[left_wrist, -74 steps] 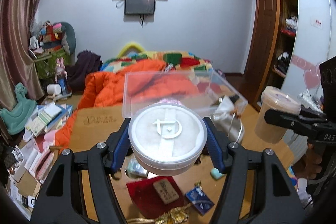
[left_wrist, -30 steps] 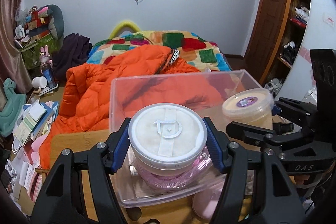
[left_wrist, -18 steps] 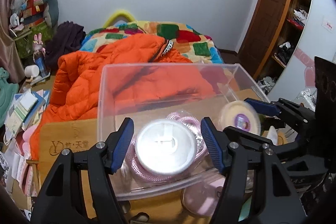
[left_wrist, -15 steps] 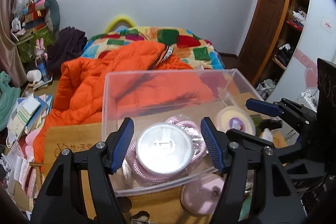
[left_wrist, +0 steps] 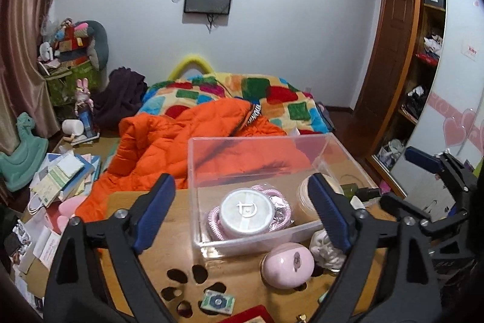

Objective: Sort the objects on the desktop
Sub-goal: 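Carry both containers over the clear box and release them inside, then move the right tool to the wooden eraser and grasp it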

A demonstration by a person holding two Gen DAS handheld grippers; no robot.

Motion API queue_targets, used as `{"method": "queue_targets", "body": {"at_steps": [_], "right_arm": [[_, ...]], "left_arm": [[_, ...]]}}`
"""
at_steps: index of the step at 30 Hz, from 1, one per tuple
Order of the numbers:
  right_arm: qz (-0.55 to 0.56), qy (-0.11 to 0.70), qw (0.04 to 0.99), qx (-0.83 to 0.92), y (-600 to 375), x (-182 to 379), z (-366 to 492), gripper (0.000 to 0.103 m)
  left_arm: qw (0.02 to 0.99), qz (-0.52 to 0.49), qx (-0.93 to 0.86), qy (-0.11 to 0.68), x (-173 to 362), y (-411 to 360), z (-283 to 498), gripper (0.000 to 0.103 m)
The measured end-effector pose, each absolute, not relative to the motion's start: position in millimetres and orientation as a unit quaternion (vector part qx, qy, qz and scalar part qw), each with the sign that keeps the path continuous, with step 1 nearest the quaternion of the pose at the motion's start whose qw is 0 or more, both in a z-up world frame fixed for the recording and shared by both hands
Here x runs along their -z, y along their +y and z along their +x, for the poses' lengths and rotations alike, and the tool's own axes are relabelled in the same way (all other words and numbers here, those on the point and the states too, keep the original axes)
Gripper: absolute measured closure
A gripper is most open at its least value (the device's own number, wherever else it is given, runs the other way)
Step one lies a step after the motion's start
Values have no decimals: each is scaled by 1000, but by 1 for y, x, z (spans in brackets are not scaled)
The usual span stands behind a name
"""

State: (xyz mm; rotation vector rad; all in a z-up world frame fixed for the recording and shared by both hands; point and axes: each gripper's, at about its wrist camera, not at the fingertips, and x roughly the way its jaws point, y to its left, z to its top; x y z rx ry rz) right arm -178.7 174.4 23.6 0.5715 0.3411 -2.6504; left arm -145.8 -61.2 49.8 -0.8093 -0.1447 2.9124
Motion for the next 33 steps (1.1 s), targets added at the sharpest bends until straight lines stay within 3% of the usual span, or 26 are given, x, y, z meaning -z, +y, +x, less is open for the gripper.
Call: {"method": "queue_targets", "body": {"at_steps": [3, 9, 15, 33], "right_arm": [[181, 121, 189, 958, 181, -30, -165, 6], [156, 80, 150, 973, 205, -35, -147, 0], [190, 28, 143, 971, 224, -14, -142, 0], [237, 27, 172, 956, 208, 43, -112, 0]], "left_arm": [[44, -258, -964, -42, -53, -64, -133, 8], [35, -250, -967, -42, -51, -71, -107, 4], [11, -253, -967, -21, -38, -69, -89, 4], [-3, -312, -950, -18, 39, -51, -46, 4]]}}
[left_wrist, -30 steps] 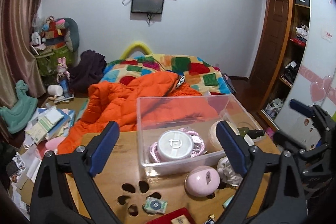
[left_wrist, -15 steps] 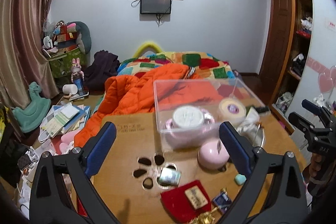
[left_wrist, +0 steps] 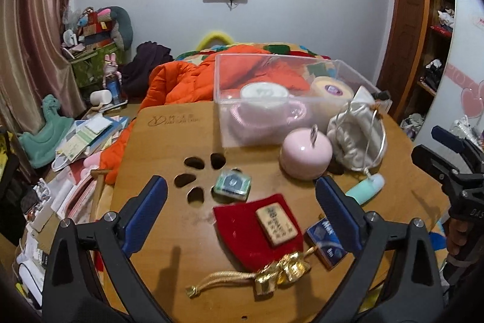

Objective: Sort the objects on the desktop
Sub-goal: 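Move the right tool to the wooden eraser and grasp it, then grasp the red pouch with gold bow with the left tool while the right tool holds the eraser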

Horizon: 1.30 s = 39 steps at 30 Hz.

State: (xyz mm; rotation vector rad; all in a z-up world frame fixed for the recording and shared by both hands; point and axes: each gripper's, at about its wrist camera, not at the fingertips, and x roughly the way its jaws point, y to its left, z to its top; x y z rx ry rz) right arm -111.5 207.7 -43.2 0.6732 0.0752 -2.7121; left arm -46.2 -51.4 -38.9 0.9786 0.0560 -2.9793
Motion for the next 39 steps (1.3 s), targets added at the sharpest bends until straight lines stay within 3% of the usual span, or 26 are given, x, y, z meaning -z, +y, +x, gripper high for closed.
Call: {"method": "queue_targets", "body": {"at_steps": [8, 11, 16, 23, 25, 29, 31, 39], "right_arm": [[256, 46, 226, 939, 161, 58, -110, 1], [259, 72, 246, 931, 135, 63, -110, 9], [295, 89, 292, 905, 95, 78, -119, 41], [331, 111, 323, 880, 59, 100, -122, 47], [338, 136, 320, 875, 49, 107, -121, 58], [338, 144, 324, 872, 44, 113, -119, 66], [340, 131, 324, 873, 49, 112, -119, 80], [321, 71, 307, 893, 95, 91, -119, 81]], "left_arm": [[-5, 326, 945, 25, 56, -63, -22, 4], [-8, 326, 945, 42, 62, -74, -13, 4], [-12, 328, 942, 68, 66, -98, -2, 4], [-17, 328, 939, 97, 72, -117, 1, 4], [-24, 331, 938, 102, 75, -117, -1, 4], [-31, 333, 938, 96, 74, -112, -4, 4], [-35, 329, 939, 92, 71, -106, -4, 4], [-53, 341, 936, 68, 69, -75, -19, 4]]}}
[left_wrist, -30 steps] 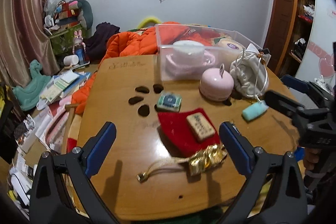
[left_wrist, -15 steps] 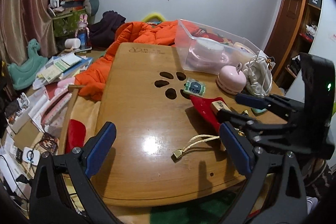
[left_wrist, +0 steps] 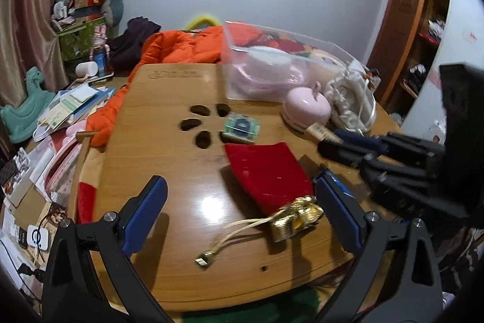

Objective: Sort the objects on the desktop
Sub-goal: 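Grasp the red pouch with gold bow with the left tool while the right tool holds the eraser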

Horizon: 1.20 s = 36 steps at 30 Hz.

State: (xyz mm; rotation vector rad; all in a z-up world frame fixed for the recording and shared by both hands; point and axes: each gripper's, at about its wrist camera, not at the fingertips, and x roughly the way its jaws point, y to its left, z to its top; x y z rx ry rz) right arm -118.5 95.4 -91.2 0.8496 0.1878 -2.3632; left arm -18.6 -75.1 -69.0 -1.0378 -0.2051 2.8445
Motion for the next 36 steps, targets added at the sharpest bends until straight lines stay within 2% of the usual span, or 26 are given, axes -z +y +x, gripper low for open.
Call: {"method": "queue_targets", "body": {"at_steps": [11, 18, 20, 25, 31, 36], "right_arm": [[307, 15, 292, 906, 147, 82, -118, 81], [308, -5, 304, 902, 154, 82, -120, 81], [306, -6, 305, 902, 155, 82, -118, 81], [307, -11, 310, 900, 159, 84, -118, 81], [307, -17, 310, 900, 162, 84, -117, 81], [304, -26, 308, 901, 167, 82, -118, 81]], "left_arm": [[8, -367, -930, 13, 92, -34, -36, 4], [-1, -369, -929, 13, 90, -38, -45, 7], [3, -369, -929, 5, 90, -40, -46, 13], [23, -366, -931, -1, 87, -36, -54, 42], [40, -358, -933, -4, 85, -27, -62, 70], [50, -356, -933, -25, 80, -27, -61, 79]]}}
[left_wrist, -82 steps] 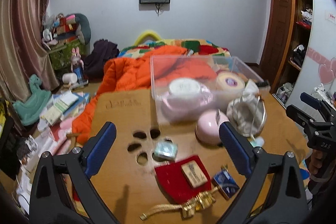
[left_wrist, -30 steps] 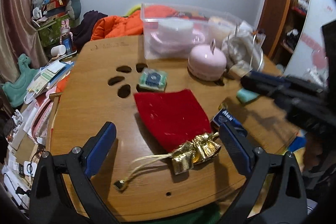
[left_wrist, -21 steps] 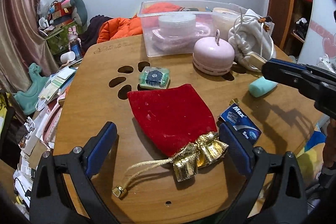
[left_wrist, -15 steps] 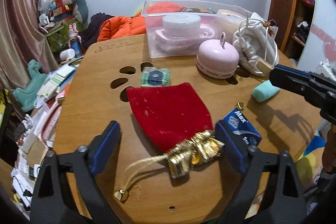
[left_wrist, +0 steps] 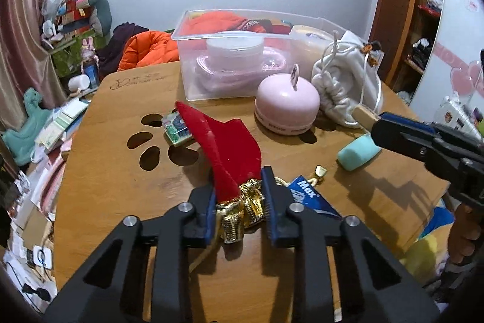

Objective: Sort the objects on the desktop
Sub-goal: 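Grasp the red pouch with gold bow with the left tool while the right tool holds the eraser, then carry the red pouch and eraser over the clear box and release both inside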

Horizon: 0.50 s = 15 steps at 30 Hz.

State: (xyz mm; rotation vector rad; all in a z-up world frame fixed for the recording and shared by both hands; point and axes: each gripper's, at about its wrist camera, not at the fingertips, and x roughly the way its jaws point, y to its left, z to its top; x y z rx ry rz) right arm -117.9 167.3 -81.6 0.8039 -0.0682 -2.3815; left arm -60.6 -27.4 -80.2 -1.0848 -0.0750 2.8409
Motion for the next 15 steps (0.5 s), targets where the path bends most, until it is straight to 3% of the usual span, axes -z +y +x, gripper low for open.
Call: {"method": "queue_targets", "body": {"at_steps": [15], "right_arm": [[284, -38, 303, 909, 180, 65, -115, 81]], "left_arm": [[69, -281, -956, -40, 23, -30, -35, 81]]}}
